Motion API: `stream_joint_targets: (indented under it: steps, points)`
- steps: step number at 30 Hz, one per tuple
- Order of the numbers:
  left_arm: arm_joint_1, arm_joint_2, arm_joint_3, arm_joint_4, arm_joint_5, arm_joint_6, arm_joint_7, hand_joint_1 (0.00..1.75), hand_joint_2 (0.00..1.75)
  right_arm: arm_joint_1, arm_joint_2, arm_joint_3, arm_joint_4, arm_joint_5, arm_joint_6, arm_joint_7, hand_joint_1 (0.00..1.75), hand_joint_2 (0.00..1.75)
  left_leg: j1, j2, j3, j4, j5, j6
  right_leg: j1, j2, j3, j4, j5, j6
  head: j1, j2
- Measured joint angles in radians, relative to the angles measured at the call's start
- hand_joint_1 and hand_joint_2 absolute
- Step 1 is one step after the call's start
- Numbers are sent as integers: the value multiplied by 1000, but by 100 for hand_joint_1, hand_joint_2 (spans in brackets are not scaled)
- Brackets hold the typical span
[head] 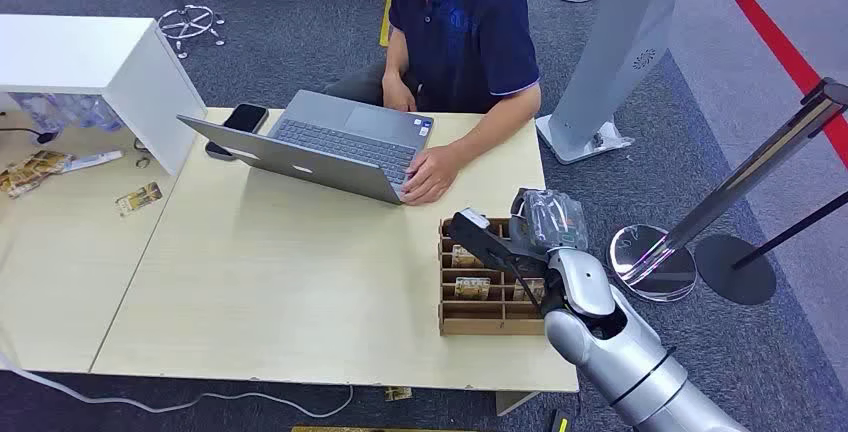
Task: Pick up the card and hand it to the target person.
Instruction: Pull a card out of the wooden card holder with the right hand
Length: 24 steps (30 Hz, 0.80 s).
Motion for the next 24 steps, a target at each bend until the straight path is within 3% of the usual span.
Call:
stream_joint_targets:
  steps: [8, 15, 24]
  points:
    - [0, 0, 0, 0, 0, 0, 0, 0, 0, 1, -2, 0, 0, -1, -2, -2, 139, 175, 0, 0, 0, 0, 0, 0, 0, 0, 0, 0, 0, 0, 0, 0]
    - [0, 0, 0, 0, 0, 0, 0, 0, 0, 1, -3, 0, -1, 1, -4, -6, 157, 175, 0, 0, 0, 0, 0, 0, 0, 0, 0, 0, 0, 0, 0, 0]
    - [0, 0, 0, 0, 4, 0, 0, 0, 0, 2, -12, 1, -54, 37, 1, -2, 157, 175, 0, 0, 0, 0, 0, 0, 0, 0, 0, 0, 0, 0, 0, 0]
